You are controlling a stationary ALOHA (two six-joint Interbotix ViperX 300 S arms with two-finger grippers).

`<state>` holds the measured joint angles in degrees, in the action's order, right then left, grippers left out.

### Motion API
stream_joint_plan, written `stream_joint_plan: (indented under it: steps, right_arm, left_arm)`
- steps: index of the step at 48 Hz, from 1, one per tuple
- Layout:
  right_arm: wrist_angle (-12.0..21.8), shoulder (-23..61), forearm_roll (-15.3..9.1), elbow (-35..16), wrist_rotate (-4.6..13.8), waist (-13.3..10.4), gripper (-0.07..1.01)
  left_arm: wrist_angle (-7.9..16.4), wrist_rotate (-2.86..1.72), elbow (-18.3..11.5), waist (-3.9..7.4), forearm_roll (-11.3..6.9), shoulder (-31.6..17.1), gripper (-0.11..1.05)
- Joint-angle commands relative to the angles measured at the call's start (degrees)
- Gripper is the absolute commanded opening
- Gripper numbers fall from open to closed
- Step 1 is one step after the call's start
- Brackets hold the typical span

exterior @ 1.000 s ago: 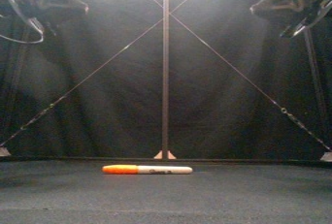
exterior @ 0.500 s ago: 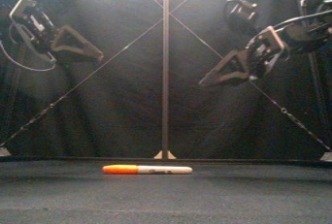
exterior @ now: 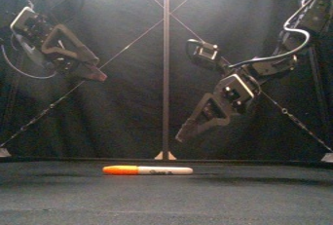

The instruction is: Uncap the pen

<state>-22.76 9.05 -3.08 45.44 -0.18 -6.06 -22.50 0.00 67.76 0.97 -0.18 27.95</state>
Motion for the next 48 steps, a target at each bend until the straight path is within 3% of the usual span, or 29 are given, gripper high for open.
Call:
stream_joint_plan:
  steps: [1, 18, 22, 37, 42, 48]
  right_arm:
    - [0.3, 0.7, 0.0, -2.0, 0.35, 0.0, 0.97]
    - [0.9, 4.7, 0.1, -3.9, 0.44, 0.1, 0.93]
    - [1.4, 5.4, 0.0, -4.0, 0.53, 0.3, 0.87]
    - [4.2, 4.3, -0.1, -4.2, 0.00, 0.3, 0.47]
    - [4.7, 1.5, -0.1, -4.7, -0.35, 0.3, 0.43]
    - [6.2, -2.7, -0.1, -5.4, -0.53, 0.0, 0.43]
  left_arm:
    - [-0.6, 0.00, -1.3, 0.09, 0.00, -0.7, 0.93]
    - [-0.5, -0.09, -1.4, 0.09, 0.00, -1.1, 0.93]
    - [-0.6, -0.09, -1.3, 0.09, 0.00, -1.1, 0.93]
    - [-0.6, -0.18, -1.5, 0.09, 0.00, -1.1, 0.94]
    - [-0.6, -0.26, -1.7, 0.00, -0.44, -1.2, 0.94]
    - [0.2, 0.00, -2.5, 0.09, -1.85, -1.8, 0.94]
